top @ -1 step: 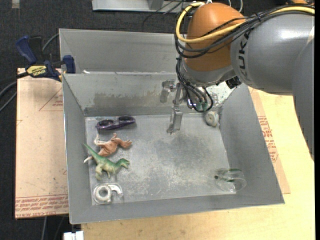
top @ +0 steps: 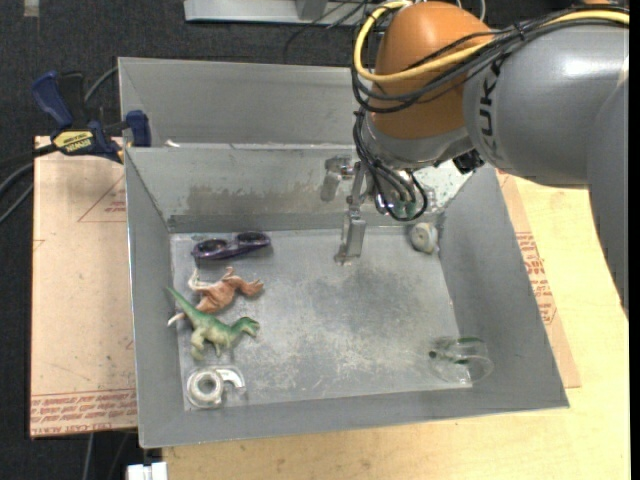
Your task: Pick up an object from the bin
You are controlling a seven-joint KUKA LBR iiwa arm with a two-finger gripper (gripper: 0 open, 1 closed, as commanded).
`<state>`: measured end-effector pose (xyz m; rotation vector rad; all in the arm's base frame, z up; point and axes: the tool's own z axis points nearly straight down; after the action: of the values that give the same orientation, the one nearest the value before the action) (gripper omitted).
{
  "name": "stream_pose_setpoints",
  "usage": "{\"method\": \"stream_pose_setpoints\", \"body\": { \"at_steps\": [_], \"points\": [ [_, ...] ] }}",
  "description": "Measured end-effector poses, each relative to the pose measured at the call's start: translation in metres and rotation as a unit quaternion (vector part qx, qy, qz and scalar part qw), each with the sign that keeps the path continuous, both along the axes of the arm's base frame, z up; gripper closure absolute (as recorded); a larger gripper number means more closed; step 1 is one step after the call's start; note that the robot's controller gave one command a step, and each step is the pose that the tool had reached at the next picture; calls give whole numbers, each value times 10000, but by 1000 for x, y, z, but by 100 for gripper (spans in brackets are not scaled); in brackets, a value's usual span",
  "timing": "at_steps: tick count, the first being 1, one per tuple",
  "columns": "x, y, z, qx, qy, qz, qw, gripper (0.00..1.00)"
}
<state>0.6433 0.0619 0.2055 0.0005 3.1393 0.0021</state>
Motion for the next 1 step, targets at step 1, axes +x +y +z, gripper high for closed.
{"method": "stream_pose_setpoints", "body": {
  "at_steps": [1],
  "points": [
    [6, 133, -128, 12, -3, 225, 9997, 0]
  ]
}}
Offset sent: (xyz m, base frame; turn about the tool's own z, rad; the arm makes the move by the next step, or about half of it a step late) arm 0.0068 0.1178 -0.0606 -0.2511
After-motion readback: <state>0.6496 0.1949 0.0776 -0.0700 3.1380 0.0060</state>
